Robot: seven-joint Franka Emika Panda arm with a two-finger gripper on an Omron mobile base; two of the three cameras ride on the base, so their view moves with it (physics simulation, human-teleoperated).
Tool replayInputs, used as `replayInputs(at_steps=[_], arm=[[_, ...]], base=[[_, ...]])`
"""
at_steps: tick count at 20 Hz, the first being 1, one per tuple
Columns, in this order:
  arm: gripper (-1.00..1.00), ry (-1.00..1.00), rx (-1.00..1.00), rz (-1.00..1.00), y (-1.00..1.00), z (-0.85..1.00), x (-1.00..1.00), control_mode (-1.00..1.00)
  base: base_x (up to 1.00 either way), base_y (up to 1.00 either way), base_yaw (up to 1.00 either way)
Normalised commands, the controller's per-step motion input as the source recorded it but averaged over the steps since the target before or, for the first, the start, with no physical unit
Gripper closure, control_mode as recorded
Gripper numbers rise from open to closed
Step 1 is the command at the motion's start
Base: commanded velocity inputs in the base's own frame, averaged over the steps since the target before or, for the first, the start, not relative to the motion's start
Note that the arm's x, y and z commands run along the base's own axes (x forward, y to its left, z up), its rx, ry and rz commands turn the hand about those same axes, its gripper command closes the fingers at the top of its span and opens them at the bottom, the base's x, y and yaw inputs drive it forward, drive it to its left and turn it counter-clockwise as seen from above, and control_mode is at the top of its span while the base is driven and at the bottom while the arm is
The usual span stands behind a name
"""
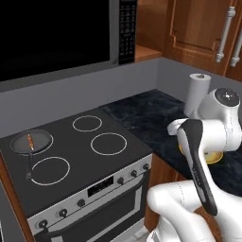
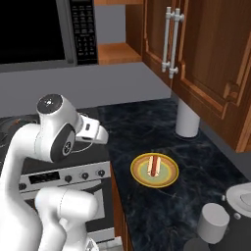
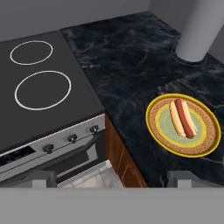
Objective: Place the cold items (mushroom and carrot) from the fridge in one tupperware on the dining counter. Place the warm items (kebab skewer and hot dog) in the stove area in another tupperware.
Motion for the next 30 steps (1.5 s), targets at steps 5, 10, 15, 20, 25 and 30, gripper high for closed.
replayInputs(at_steps=[5, 10, 15, 20, 25, 30], arm=[[-1.0, 0.01, -0.02, -0.01, -0.59, -0.21, 0.45, -1.0], [-1.0, 0.0, -0.16, -0.04, -0.64, -0.42, 0.34, -1.0], [-1.0, 0.02, -0.16, -0.08, -0.65, -0.43, 0.14, -1.0], [-1.0, 0.15, -0.07, -0.05, -0.61, -0.37, 0.17, -1.0], [-1.0, 0.23, -0.01, 0.0, -0.43, -0.36, 0.3, -1.0], [-1.0, 0.03, 0.0, 0.06, -0.24, -0.32, 0.4, -1.0]], base=[[0.0, 0.0, 0.0], [0.0, 0.0, 0.0], [0.0, 0.0, 0.0], [0.0, 0.0, 0.0], [0.0, 0.0, 0.0], [0.0, 0.0, 0.0]])
